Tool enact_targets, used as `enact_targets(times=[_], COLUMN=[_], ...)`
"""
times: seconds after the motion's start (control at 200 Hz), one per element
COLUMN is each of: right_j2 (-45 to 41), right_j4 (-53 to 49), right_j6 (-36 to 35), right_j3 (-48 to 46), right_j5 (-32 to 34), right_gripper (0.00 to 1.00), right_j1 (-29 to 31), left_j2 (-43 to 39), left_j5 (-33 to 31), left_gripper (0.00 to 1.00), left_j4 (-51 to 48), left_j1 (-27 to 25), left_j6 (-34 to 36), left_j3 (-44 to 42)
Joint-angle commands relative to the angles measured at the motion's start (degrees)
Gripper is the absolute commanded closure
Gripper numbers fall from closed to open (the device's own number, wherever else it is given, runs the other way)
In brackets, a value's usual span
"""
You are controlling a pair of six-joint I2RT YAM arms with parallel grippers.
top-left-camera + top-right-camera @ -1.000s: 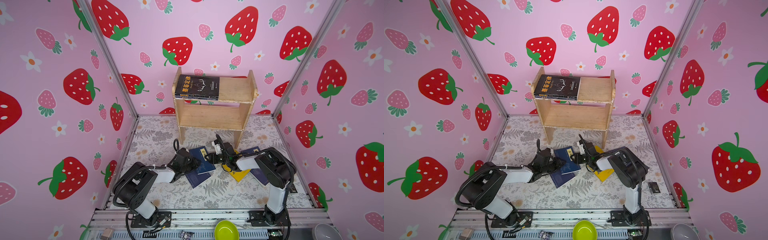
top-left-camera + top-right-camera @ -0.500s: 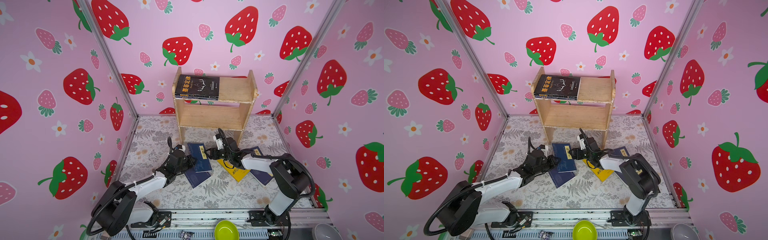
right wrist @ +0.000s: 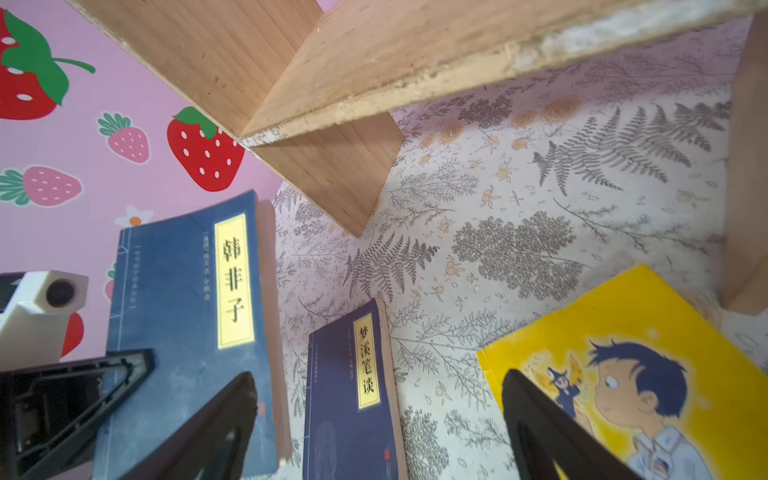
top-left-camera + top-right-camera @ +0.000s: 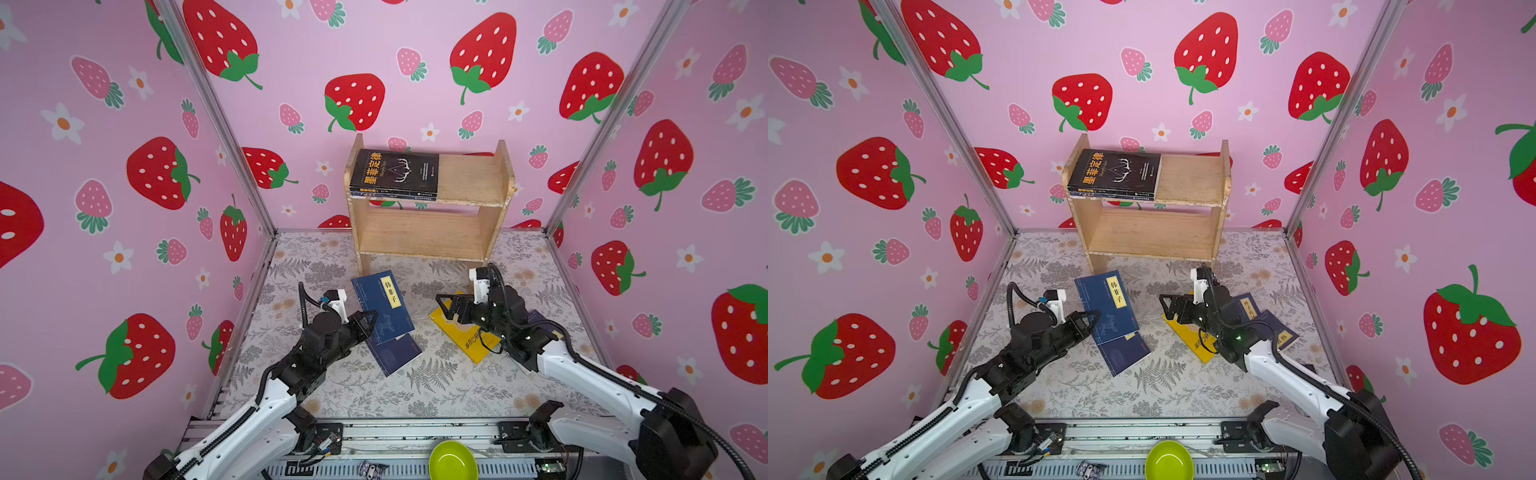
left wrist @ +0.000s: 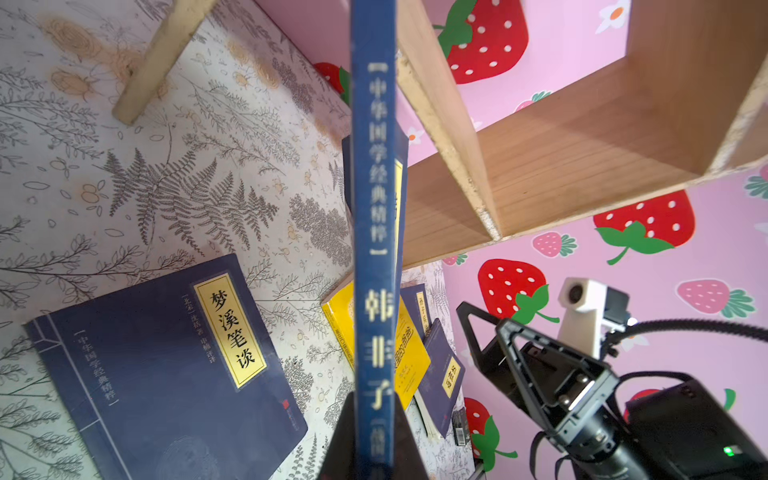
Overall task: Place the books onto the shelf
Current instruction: 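Lift the blue book upright with the left gripper while the right supports it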
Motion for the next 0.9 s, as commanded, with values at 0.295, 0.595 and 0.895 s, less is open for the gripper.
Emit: enact_targets(times=[0.295, 0.595, 0.895], right_j2=[-4.3, 3.9, 8.1], right_j4=[22.7, 27.6, 29.7], right_j6=[16.4, 17.3, 14.5], right_j3=[-12.0, -9.7, -7.3], right_j5=[-9.7, -16.2, -18.7], right_gripper=[0.00, 0.00, 0.01], right_j1=[-0.5, -0.5, -0.3], left_j2=[5.1, 13.2, 11.5], left_j5=[-5.4, -6.3, -11.2], left_gripper=[1.00, 1.00, 1.00], left_j4=[16.9, 23.5, 25.5], left_j1=[-1.3, -3.8, -4.0], left_j6=[-0.6, 1.7, 1.1], left_j3=[5.2, 9.6, 7.1])
